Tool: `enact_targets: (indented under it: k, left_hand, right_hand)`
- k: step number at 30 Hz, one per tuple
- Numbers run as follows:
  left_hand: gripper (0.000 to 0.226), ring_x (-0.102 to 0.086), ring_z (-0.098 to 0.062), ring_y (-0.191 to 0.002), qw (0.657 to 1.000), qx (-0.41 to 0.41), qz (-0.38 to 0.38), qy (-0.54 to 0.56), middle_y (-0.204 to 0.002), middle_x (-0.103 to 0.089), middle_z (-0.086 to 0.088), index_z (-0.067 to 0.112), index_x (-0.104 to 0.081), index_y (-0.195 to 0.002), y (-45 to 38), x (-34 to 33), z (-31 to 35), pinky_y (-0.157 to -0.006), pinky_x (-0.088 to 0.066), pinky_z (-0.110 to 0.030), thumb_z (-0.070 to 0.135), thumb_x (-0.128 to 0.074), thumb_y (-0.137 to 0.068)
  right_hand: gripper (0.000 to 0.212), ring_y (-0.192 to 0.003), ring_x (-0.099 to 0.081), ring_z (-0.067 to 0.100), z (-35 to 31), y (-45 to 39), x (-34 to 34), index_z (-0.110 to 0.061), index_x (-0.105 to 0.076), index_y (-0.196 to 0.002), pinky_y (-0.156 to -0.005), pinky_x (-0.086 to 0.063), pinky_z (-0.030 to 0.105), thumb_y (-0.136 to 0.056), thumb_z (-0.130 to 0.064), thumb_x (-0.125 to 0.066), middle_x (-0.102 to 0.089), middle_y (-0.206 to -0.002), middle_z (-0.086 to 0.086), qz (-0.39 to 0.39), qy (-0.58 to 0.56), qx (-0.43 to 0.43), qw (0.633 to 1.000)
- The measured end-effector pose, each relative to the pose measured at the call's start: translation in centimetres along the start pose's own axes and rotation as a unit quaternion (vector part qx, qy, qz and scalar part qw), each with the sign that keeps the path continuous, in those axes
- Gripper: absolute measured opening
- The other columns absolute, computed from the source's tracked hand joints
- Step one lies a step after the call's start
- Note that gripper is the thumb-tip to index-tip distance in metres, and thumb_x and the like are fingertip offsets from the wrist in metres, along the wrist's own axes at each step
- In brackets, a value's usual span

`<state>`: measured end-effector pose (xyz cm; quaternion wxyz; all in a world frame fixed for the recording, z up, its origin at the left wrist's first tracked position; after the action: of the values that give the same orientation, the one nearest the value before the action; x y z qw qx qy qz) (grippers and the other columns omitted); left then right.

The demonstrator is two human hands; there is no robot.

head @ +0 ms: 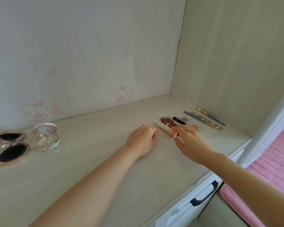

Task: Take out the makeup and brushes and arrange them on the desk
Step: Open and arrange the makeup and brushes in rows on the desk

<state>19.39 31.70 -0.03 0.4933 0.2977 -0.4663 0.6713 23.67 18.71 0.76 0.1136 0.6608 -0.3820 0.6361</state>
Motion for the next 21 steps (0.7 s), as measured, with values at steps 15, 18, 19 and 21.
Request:
enact_targets:
  k: [15, 18, 19, 21]
  left_hand:
    - [0.025, -0.057, -0.025, -0.098, 1.0, 0.005, -0.001, 0.003, -0.101, -0.065, -0.004, 0.018, -0.069, -0.101, -7.9, -1.5, 1.2, -0.077, -0.049, -0.036, 0.018, -0.045, -0.092]
    - [0.026, -0.06, -0.027, -0.1, 1.0, 0.017, -0.017, 0.011, -0.109, -0.064, -0.008, 0.016, -0.067, -0.108, -9.9, -2.9, 1.8, -0.08, -0.051, -0.038, 0.023, -0.046, -0.094]
    - [0.027, -0.06, -0.028, -0.101, 0.999, 0.024, -0.027, 0.01, -0.112, -0.062, -0.009, 0.016, -0.066, -0.111, -10.6, -3.5, 2.0, -0.081, -0.051, -0.038, 0.025, -0.046, -0.095]
    - [0.028, -0.059, -0.029, -0.102, 0.998, 0.04, -0.048, 0.007, -0.118, -0.058, -0.009, 0.017, -0.063, -0.116, -11.9, -4.7, 2.4, -0.082, -0.051, -0.037, 0.028, -0.046, -0.096]
  right_hand:
    - [0.038, -0.119, -0.051, 0.024, 7.7, -2.8, 1.2, -0.014, -0.048, -0.134, -0.091, -0.046, 0.033, -0.098, -0.024, -0.041, -0.054, -0.132, 0.006, -0.019, 0.037, -0.089, 0.995]
    - [0.04, -0.114, -0.055, 0.027, 10.1, -3.7, 1.0, -0.014, -0.049, -0.135, -0.086, -0.048, 0.035, -0.097, -0.025, -0.045, -0.053, -0.134, 0.008, -0.03, 0.018, -0.14, 0.99]
    - [0.04, -0.113, -0.055, 0.027, 10.7, -4.0, 0.7, -0.014, -0.049, -0.134, -0.086, -0.048, 0.035, -0.096, -0.027, -0.045, -0.053, -0.134, 0.007, -0.037, 0.019, -0.151, 0.988]
    - [0.038, -0.112, -0.055, 0.027, 11.8, -4.6, 0.0, -0.013, -0.051, -0.13, -0.086, -0.048, 0.035, -0.096, -0.028, -0.045, -0.054, -0.131, 0.008, -0.052, 0.023, -0.166, 0.984]
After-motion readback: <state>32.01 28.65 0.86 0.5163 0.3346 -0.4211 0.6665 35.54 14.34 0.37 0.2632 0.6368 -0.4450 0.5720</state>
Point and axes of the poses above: each hand's wrist, its own y-axis away from the middle knuckle, its own x-axis out of the back of the hand, z = x × y, the point moved 10 cm from there along -y, towards the middle knuckle
